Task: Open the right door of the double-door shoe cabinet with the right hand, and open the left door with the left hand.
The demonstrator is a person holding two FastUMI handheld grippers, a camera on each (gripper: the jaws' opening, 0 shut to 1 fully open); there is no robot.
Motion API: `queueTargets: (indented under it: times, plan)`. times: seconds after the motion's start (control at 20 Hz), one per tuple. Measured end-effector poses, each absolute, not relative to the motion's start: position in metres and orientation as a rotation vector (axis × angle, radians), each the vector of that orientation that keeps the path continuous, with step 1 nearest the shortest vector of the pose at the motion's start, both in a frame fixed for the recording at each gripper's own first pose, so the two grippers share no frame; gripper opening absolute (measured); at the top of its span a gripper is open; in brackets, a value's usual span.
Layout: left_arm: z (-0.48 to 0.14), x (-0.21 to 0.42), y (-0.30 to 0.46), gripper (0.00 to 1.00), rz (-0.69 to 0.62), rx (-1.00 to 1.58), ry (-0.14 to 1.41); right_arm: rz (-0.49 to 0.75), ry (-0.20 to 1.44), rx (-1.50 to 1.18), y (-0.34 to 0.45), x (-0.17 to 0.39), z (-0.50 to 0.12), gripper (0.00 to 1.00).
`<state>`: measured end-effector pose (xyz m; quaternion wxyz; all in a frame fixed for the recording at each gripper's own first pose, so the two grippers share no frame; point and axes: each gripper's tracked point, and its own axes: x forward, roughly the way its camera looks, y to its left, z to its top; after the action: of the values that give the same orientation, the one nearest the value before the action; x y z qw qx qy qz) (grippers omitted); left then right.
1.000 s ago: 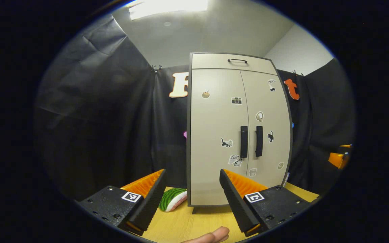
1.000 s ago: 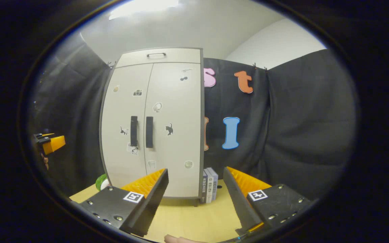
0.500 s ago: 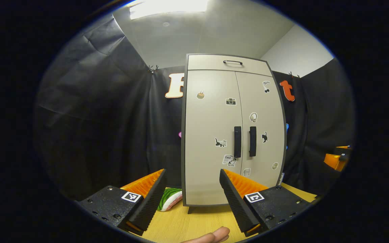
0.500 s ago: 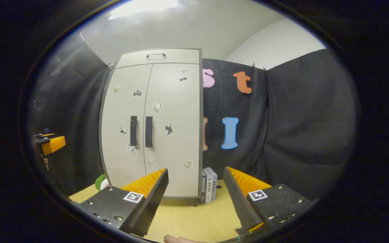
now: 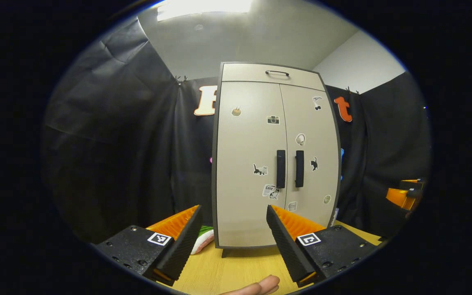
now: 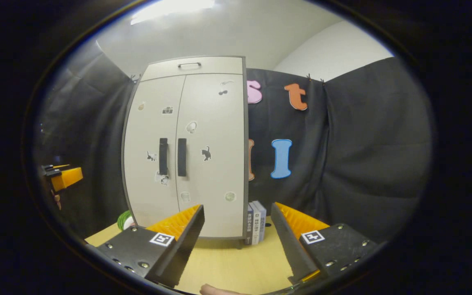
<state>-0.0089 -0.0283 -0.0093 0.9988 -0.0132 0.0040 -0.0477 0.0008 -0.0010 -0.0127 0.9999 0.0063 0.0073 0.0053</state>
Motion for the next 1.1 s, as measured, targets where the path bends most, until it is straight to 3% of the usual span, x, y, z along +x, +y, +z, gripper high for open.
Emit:
queueTargets:
  times: [0.3,0.35,0.4,0.75,0.8,1.1]
  plan:
    - [-0.011,-0.011,-0.031,0.95,-0.110,-0.037,0.002,0.014,0.033,0.004,0.005,0.011,-0.019,0.97]
    - [-0.012,-0.010,-0.031,0.92,-0.109,-0.039,0.004,0.016,0.039,0.005,0.007,0.013,-0.021,0.97]
    - [-0.014,-0.010,-0.031,0.95,-0.111,-0.041,0.008,0.018,0.044,0.009,0.008,0.015,-0.023,0.97]
    - [-0.025,-0.009,-0.025,0.96,-0.119,-0.045,0.010,0.055,0.064,0.016,0.032,0.032,-0.032,0.97]
    - [-0.027,-0.008,-0.024,0.92,-0.119,-0.049,0.010,0.059,0.067,0.010,0.036,0.037,-0.034,0.97]
    - [-0.052,0.002,-0.019,0.96,-0.138,-0.061,0.044,0.090,0.094,0.001,0.074,0.094,-0.037,0.97]
